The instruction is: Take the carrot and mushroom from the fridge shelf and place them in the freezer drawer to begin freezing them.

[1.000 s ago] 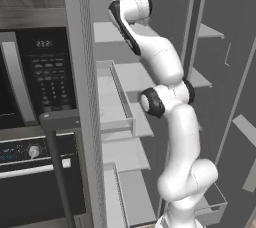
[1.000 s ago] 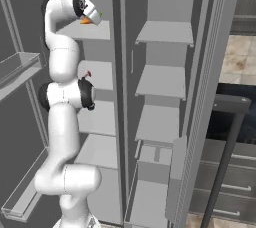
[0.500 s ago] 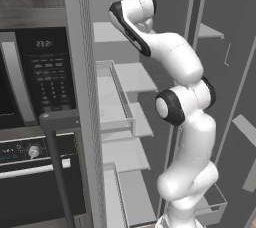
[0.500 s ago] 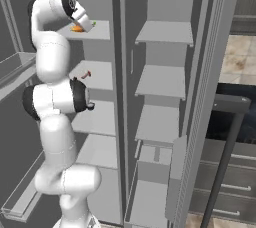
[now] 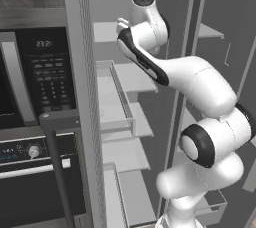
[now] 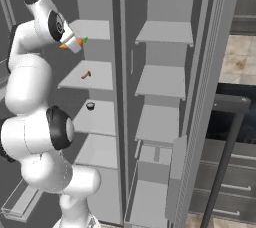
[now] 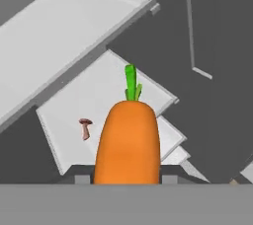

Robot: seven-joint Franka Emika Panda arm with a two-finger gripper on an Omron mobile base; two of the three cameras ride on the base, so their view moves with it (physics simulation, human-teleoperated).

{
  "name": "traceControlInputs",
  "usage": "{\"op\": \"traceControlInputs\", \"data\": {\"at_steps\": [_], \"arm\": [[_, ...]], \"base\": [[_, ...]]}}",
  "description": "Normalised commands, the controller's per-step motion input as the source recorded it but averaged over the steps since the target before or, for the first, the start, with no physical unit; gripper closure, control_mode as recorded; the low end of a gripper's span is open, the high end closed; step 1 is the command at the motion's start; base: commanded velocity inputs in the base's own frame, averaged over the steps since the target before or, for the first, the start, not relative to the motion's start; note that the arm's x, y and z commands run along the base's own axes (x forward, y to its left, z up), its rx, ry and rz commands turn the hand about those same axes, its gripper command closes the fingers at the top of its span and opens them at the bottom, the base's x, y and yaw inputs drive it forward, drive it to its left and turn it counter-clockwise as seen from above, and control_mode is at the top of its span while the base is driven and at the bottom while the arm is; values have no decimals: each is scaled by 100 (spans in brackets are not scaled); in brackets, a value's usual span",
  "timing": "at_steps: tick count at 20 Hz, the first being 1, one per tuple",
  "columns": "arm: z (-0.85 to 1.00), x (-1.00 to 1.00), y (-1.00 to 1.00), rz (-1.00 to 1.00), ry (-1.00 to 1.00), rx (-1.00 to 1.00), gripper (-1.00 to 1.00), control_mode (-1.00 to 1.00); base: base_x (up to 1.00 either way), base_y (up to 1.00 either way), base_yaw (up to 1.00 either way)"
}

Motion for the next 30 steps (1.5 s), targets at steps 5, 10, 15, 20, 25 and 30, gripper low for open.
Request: {"op": "traceControlInputs", "data": {"at_steps": [5,10,15,20,25,30], "arm": [[-36,-100,-22,-3,-1,9,100,-100],[-16,-100,-47,-1,0,11,100,-100],[-20,-100,-41,-1,9,9,100,-100],[-58,-93,-10,0,19,2,100,-100],[-64,-20,1,0,29,0,100,-100],[-47,0,0,0,23,5,100,-100]], "base": [[0,0,0],[0,0,0],[0,0,0],[0,0,0],[0,0,0],[0,0,0]]}}
